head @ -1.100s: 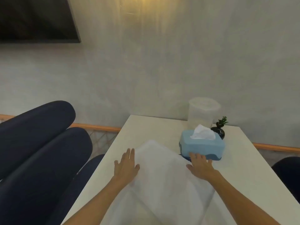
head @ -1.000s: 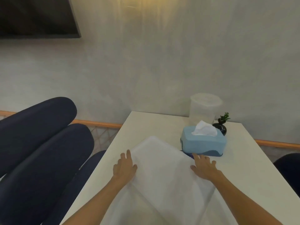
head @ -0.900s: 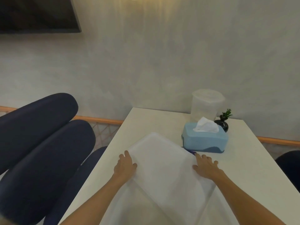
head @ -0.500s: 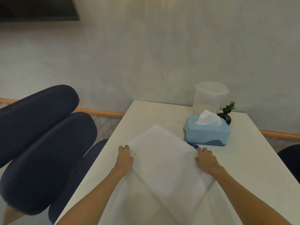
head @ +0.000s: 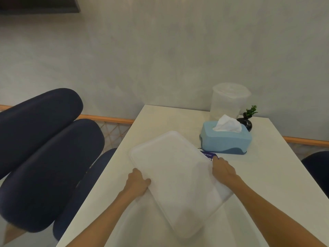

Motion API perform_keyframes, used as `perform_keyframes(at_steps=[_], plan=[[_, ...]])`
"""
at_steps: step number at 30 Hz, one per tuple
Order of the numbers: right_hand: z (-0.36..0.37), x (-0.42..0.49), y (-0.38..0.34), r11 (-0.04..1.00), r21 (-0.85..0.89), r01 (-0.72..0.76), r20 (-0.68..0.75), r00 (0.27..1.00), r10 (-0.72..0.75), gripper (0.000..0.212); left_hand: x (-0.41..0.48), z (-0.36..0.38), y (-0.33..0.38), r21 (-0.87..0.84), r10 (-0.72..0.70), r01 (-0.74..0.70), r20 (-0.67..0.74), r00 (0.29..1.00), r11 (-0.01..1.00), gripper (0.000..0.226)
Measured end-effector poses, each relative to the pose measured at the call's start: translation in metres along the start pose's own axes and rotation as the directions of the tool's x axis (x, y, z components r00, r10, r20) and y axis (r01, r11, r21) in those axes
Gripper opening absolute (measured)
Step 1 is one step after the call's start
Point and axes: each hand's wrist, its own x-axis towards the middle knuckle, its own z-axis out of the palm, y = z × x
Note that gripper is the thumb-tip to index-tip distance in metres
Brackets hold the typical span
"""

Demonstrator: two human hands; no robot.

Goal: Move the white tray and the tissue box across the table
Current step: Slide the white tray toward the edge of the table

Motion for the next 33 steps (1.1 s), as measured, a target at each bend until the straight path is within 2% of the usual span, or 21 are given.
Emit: perform_keyframes(at_steps=[3, 6, 11, 14, 23, 33], plan=[[-0.002, -0.007, -0.005, 1.0, 0.01, -0.02, 0.046, 0.999, 0.02, 0.036, 0.01, -0.006, -0.001, 0.003, 0.001, -0.001, -0.024, 1.0, 1.0, 0.037], [0.0, -0.016, -0.01, 0.997, 0.073, -0.005, 0.109, 0.994, -0.003, 0.033, 0.019, -0.018, 0.002, 0.109, 0.032, -0.024, -0.07, 0.997, 0.994, 0.03], [0.011, -0.031, -0.027, 0.969, 0.246, 0.021, 0.2, 0.977, -0.072, 0.011, 0.043, -0.049, 0.013, 0.32, 0.123, -0.078, -0.123, 0.985, 0.944, 0.023], [0.014, -0.042, -0.044, 0.916, 0.399, -0.037, 0.26, 0.963, -0.074, 0.026, 0.059, -0.064, 0.018, 0.374, 0.151, -0.089, -0.141, 0.978, 0.923, 0.028], [0.015, -0.049, -0.085, 0.808, 0.577, -0.121, 0.339, 0.935, -0.102, 0.018, 0.107, -0.089, 0.004, 0.312, 0.181, -0.121, -0.172, 0.968, 0.942, 0.03], [0.016, -0.051, -0.103, 0.787, 0.603, -0.131, 0.375, 0.917, -0.135, 0.018, 0.114, -0.094, -0.009, 0.278, 0.19, -0.129, -0.206, 0.96, 0.952, 0.029]])
